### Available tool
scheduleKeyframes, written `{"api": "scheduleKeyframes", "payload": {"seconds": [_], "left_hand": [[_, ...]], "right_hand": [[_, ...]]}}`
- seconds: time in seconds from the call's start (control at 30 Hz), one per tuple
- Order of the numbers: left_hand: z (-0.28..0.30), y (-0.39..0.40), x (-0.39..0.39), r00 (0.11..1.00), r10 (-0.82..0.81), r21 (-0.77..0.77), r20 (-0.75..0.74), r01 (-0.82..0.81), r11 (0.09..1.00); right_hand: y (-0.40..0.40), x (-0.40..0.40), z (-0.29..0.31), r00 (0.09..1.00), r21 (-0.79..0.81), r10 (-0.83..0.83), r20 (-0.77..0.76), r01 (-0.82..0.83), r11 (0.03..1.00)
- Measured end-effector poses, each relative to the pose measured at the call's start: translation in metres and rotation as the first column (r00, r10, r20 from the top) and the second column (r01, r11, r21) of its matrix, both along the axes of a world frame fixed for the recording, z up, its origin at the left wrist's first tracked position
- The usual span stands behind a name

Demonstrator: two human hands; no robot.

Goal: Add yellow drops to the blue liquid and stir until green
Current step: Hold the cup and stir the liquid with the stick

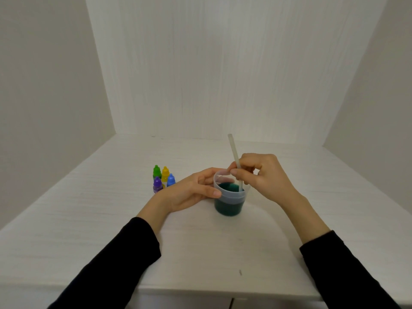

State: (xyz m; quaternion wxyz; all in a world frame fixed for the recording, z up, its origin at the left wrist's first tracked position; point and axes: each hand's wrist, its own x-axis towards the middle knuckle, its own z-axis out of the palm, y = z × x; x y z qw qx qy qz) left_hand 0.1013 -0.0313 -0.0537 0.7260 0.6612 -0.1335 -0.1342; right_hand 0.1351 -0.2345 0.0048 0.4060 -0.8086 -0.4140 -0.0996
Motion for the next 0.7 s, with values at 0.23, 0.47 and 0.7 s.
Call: {"api": "scheduleKeyframes", "payload": {"seconds": [0.23, 0.47, 0.7], "left_hand": [[0.001, -0.001, -0.002, 1.0, 0.004, 0.004, 0.011, -0.004, 1.0], [0.001, -0.001, -0.002, 1.0, -0.01, -0.025, 0.016, 0.011, 1.0], [0.0, 0.0, 0.0, 1.0, 0.001, -0.017, -0.01, -0.001, 1.0]], "right_hand": [[0.007, -0.007, -0.002, 0.977, 0.079, 0.146, -0.153, -0.135, 0.988], [0.012, -0.005, -0.005, 0.988, 0.05, 0.085, -0.126, -0.08, 0.996], [0.009, -0.001, -0.002, 0.996, -0.065, -0.028, 0.09, 0.034, 0.997]]}}
